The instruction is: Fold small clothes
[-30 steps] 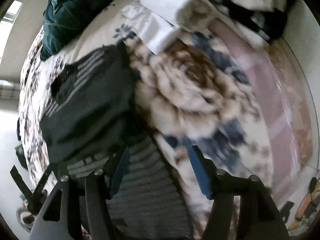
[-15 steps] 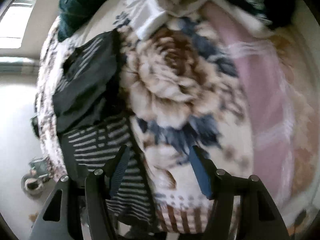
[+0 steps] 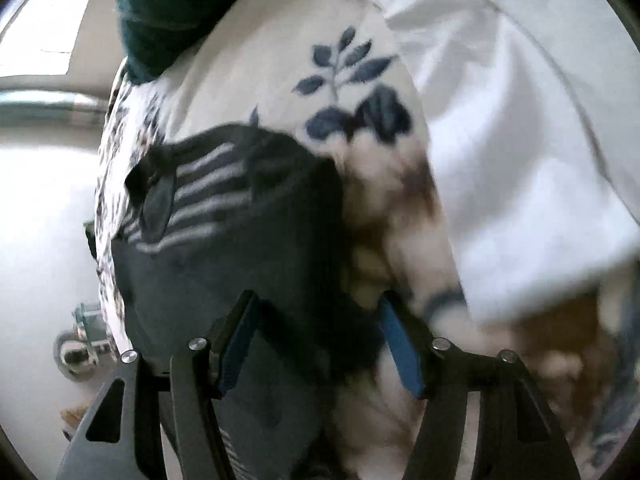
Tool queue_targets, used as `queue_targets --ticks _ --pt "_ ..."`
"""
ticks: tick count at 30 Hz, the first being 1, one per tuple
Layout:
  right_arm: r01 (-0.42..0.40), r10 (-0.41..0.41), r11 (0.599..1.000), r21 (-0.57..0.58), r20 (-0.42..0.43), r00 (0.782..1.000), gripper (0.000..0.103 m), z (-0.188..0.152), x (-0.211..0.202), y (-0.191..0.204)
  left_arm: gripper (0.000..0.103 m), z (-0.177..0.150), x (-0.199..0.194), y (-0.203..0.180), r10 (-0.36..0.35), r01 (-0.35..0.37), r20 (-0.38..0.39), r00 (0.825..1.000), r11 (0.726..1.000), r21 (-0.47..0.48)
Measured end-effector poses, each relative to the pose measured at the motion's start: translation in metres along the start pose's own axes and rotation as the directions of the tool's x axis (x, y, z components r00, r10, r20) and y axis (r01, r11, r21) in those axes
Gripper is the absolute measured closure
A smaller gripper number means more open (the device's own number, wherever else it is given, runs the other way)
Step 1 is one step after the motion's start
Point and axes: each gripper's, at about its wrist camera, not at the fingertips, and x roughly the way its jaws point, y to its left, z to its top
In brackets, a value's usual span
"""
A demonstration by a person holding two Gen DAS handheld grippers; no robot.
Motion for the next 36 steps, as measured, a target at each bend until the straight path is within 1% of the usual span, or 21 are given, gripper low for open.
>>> queue_targets --ticks 1,4,5,7,9,11,13,15,17,18,20,22,23,24,25,28,31,33,36 --pt "-0.004 0.004 1.000 0.001 0.019 1.000 0.093 0.003 -0.001 0.003 0.099 0.002 -0.006 0.003 -0.014 0.014 0.008 1.000 1.000 -0.018" --pt "0.010 -0.010 1.000 -0.002 0.059 0.998 0.094 0.004 -0.014 0.021 0.099 0.000 -0.027 0.017 -0.060 0.062 0.033 0.998 0.996 -0.066" --pt "0.016 -0.015 1.000 -0.010 0.064 0.998 0.096 0.003 -0.019 0.028 0.099 -0.002 -0.031 0.027 -0.072 0.075 0.044 0.996 0.994 -0.081" --pt "0.048 -0.045 0.998 -0.052 0.069 0.997 0.097 0.000 -0.031 0.048 0.099 0.003 -0.043 0.039 -0.092 0.101 0.076 0.993 0.988 -0.117" --pt "0.076 -0.069 0.992 -0.098 0.072 0.995 0.097 -0.002 -0.045 0.074 0.099 0.007 -0.060 0.059 -0.105 0.123 0.114 0.988 0.978 -0.166" --pt "0.121 -0.111 0.982 -0.147 0.073 0.991 0.097 -0.002 -0.054 0.109 0.099 0.010 -0.070 0.083 -0.113 0.141 0.137 0.984 0.966 -0.218" --pt "0.150 -0.136 0.969 -0.196 0.080 0.987 0.097 -0.001 -0.058 0.153 0.099 0.006 -0.086 0.115 -0.116 0.156 0.161 0.980 0.951 -0.267" --pt "0.165 -0.152 0.960 -0.228 0.075 0.986 0.097 0.000 -0.054 0.195 0.099 0.002 -0.098 0.151 -0.116 0.171 0.179 0.977 0.929 -0.328" --pt "0.185 -0.172 0.946 -0.265 0.072 0.983 0.097 0.000 -0.042 0.241 0.099 -0.004 -0.106 0.187 -0.101 0.165 0.186 0.977 0.913 -0.373" --pt "0.203 -0.188 0.935 -0.291 0.080 0.979 0.097 0.000 -0.033 0.267 0.099 -0.008 -0.109 0.206 -0.093 0.162 0.188 0.978 0.905 -0.394" --pt "0.207 -0.193 0.925 -0.319 0.074 0.978 0.097 -0.002 -0.012 0.313 0.099 -0.016 -0.111 0.241 -0.075 0.151 0.185 0.980 0.886 -0.439" --pt "0.228 -0.215 0.911 -0.343 0.077 0.974 0.097 -0.002 0.016 0.356 0.099 -0.025 -0.107 0.279 -0.074 0.150 0.171 0.983 0.859 -0.489" --pt "0.237 -0.227 0.905 -0.353 0.072 0.971 0.097 -0.002 0.037 0.381 0.099 -0.029 -0.103 0.296 -0.081 0.157 0.168 0.982 0.844 -0.513" --pt "0.248 -0.238 0.900 -0.358 0.073 0.969 0.097 -0.003 0.052 0.395 0.099 -0.033 -0.100 0.308 -0.086 0.160 0.163 0.983 0.836 -0.524" --pt "0.265 -0.257 0.892 -0.367 0.071 0.964 0.097 -0.003 0.077 0.418 0.099 -0.037 -0.094 0.325 -0.093 0.166 0.159 0.983 0.820 -0.547" --pt "0.314 -0.316 0.864 -0.394 0.061 0.947 0.097 -0.007 0.139 0.460 0.099 -0.046 -0.081 0.361 -0.122 0.189 0.151 0.981 0.781 -0.595" --pt "0.358 -0.370 0.834 -0.419 0.054 0.927 0.097 -0.015 0.193 0.486 0.099 -0.059 -0.067 0.388 -0.136 0.195 0.140 0.981 0.750 -0.632" --pt "0.382 -0.401 0.819 -0.428 0.049 0.915 0.097 -0.018 0.219 0.493 0.099 -0.068 -0.061 0.403 -0.146 0.195 0.130 0.981 0.736 -0.648" --pt "0.420 -0.446 0.800 -0.429 0.043 0.894 0.097 -0.020 0.251 0.498 0.098 -0.078 -0.047 0.419 -0.194 0.213 0.103 0.976 0.715 -0.666"
